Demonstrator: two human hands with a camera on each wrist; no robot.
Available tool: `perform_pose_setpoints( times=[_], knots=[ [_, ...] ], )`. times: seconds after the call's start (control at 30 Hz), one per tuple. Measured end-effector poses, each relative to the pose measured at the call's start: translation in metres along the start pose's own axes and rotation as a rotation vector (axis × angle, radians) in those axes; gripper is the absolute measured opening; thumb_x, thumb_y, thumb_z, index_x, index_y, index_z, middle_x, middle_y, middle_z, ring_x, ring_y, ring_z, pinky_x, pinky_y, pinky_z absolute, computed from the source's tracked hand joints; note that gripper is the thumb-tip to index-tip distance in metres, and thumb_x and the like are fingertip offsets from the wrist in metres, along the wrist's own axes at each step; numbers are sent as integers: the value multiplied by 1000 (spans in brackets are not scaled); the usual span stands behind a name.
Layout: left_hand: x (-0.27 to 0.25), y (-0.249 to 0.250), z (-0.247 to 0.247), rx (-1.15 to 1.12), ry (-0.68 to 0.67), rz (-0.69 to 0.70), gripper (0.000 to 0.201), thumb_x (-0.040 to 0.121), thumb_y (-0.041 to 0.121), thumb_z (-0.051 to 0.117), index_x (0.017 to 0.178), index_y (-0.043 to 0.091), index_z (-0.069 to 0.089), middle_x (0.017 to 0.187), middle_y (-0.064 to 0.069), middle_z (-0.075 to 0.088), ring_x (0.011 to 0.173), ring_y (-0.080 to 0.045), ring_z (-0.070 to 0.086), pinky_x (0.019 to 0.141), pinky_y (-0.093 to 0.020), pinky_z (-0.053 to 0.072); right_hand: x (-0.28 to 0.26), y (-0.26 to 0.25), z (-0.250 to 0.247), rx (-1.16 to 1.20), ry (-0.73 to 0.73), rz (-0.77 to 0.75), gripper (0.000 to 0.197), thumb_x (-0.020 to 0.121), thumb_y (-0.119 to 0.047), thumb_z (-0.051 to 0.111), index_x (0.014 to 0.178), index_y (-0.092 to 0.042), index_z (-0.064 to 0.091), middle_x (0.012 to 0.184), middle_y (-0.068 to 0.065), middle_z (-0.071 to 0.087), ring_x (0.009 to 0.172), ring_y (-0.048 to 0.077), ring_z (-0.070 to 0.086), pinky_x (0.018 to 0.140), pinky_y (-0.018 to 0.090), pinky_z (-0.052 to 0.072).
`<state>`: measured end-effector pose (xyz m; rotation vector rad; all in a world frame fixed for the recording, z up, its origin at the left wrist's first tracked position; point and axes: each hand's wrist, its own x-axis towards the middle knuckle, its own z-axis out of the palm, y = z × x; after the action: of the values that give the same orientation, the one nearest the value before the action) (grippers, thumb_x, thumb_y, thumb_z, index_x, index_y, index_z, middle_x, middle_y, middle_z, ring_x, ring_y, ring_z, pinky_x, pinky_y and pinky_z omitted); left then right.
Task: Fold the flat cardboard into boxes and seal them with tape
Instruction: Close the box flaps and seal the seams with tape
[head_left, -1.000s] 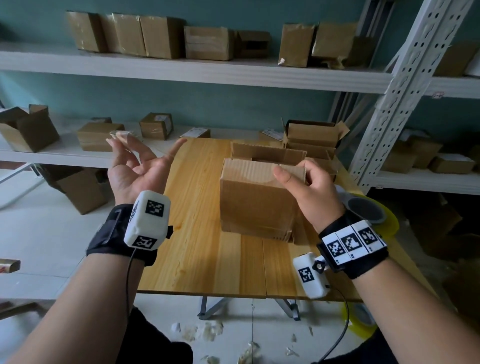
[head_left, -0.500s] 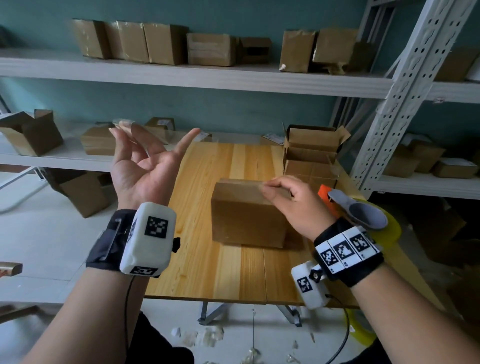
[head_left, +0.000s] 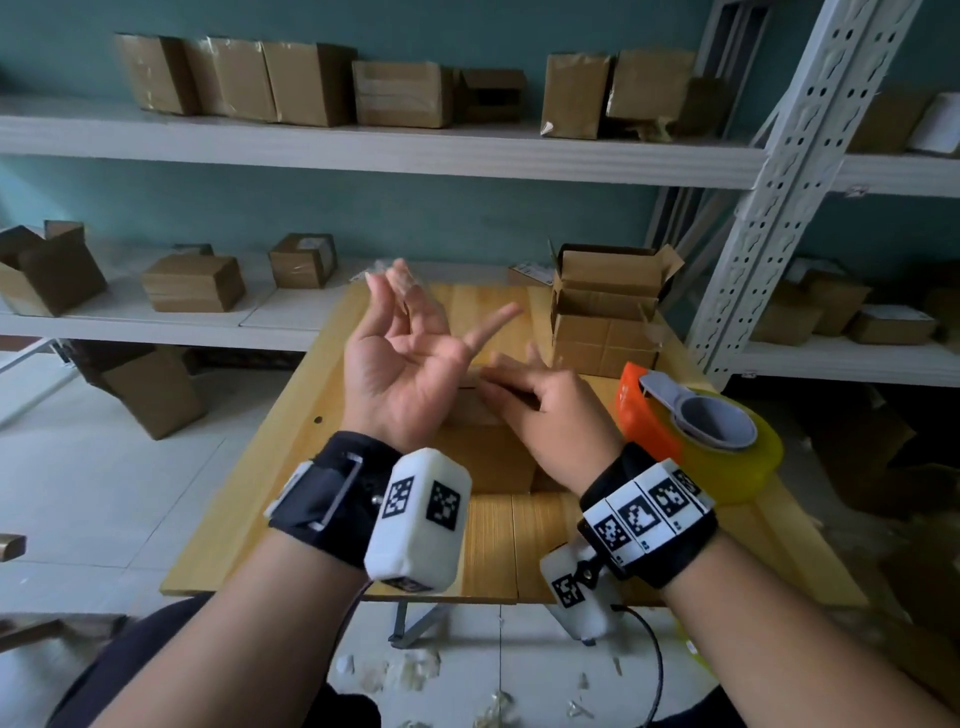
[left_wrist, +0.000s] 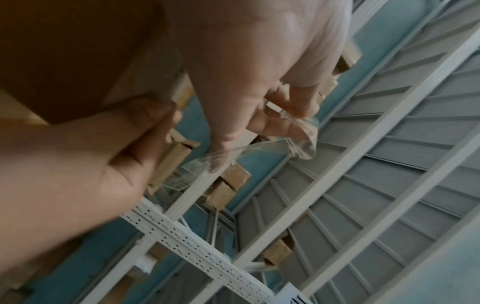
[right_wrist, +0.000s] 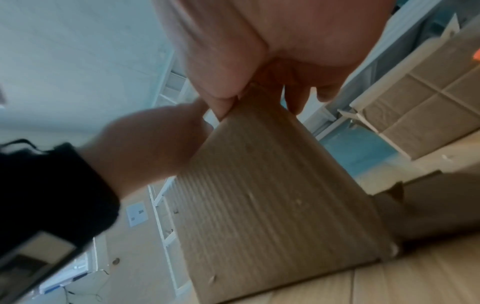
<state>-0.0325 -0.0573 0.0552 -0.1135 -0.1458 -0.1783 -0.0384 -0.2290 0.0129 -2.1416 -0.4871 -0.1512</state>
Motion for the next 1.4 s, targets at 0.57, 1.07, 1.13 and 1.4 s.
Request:
perform_pose_setpoints(
  times=[0.57,1.07,1.13,1.4],
  knots=[
    [11,-1,-14,38,76,35,44,106,28,63,148,25,54,91,6,72,83,-7,66,93,-95,30,2,1,-9,451,83,184,43,105,-63,42,80,-33,60,121,-14,76,121,6,65,112,41,42],
    [-13,37,21,927,222,183,14,110,25,56,100,17,62,80,10,60,64,1,59,118,-60,41,6,5,-16,295,60,127,41,113,-45,36,125,-27,72,122,-25,73,125,-1,59,114,28,34],
    [-18,45,21,1082,260,204,20,111,25,53,94,21,62,75,8,61,63,0,62,118,-55,44,8,9,-16,228,41,101,45,111,-51,34,127,-30,71,128,-25,70,130,1,56,115,32,36],
    [-31,64,9,1238,331,205,18,110,22,57,95,13,63,79,-1,57,73,-10,59,111,-52,53,8,7,-22,97,-11,48,45,113,-46,33,133,-27,68,137,-22,67,126,-5,56,110,22,35]
  ],
)
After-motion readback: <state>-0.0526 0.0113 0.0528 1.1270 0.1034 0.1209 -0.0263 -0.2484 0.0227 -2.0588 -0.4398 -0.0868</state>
